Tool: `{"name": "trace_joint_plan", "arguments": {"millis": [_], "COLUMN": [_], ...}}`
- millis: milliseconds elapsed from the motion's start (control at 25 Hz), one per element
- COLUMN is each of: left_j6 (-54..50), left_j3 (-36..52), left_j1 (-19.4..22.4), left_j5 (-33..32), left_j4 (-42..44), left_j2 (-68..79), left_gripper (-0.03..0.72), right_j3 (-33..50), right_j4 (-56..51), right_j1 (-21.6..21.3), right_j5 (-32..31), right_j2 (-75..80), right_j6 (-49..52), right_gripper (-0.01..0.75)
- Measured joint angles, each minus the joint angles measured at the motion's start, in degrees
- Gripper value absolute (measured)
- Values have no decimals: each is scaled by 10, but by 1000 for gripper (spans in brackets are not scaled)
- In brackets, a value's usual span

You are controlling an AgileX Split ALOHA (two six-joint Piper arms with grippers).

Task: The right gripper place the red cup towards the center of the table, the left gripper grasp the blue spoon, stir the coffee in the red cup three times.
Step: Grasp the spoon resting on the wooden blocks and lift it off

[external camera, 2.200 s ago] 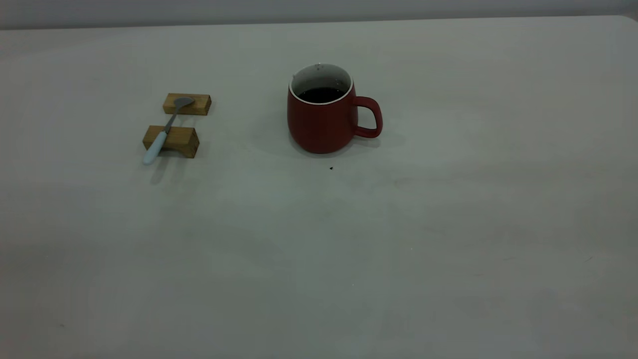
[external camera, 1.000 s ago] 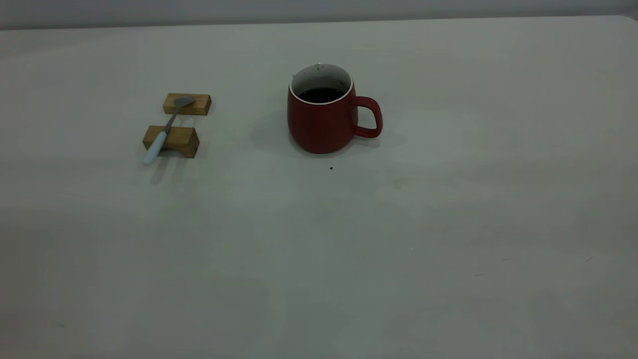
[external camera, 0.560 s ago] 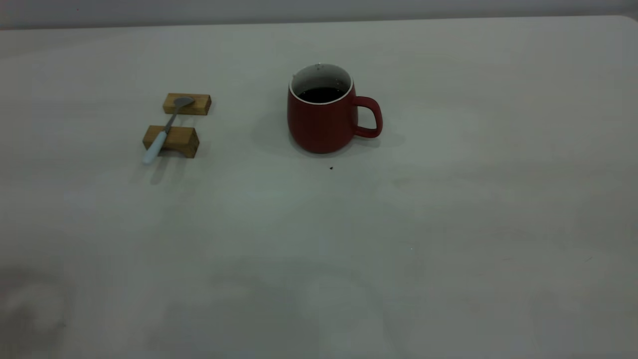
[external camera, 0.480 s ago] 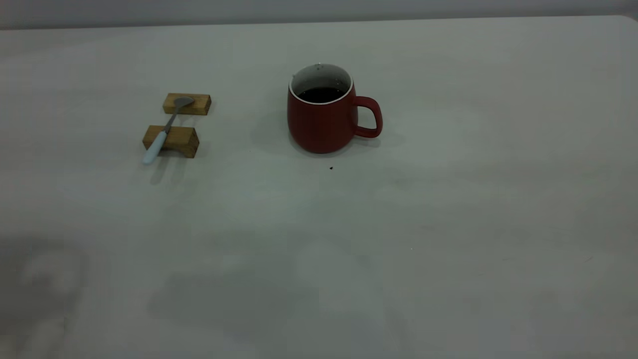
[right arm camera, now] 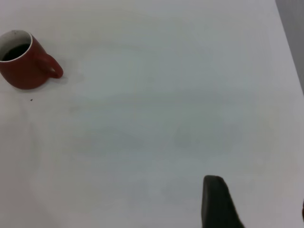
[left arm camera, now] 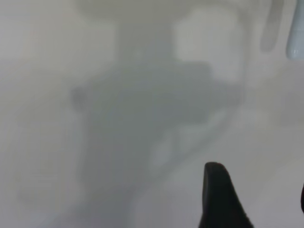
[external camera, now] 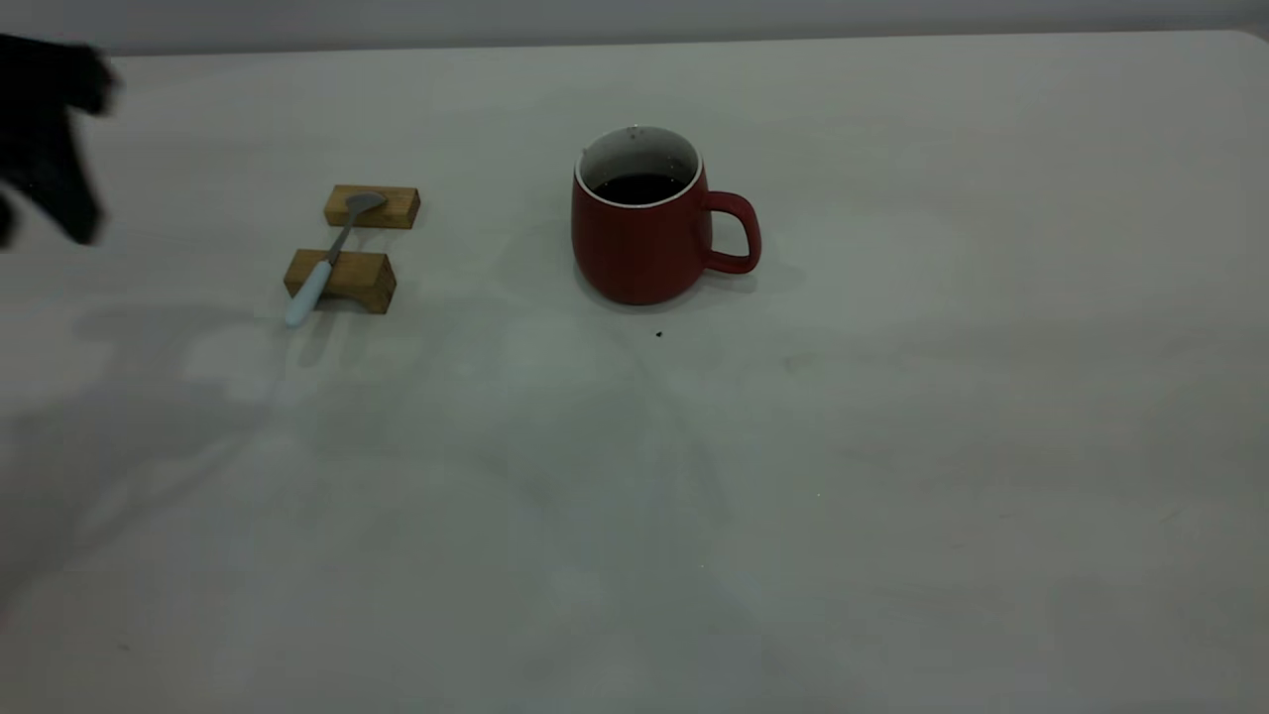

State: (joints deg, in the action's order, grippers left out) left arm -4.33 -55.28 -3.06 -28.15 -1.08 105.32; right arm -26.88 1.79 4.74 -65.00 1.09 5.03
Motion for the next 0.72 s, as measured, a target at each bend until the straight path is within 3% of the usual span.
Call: {"name": "trace_joint_plan", "arguments": {"millis": [280,720], "left_j6": [-16,-45], "left_j3": [-120,-205], "left_j1": [-55,-57], "left_j5": [-13,-36], "left_j4": [-2,-1], "left_j2": [138,241], "left_gripper": [477,477], "right_j3": [0,0], "right_j4": [0,0], "right_j1": [0,0], "right_j5": [0,0], "right_j2": [0,0], "right_j6": [0,0], "right_gripper": [460,460]}}
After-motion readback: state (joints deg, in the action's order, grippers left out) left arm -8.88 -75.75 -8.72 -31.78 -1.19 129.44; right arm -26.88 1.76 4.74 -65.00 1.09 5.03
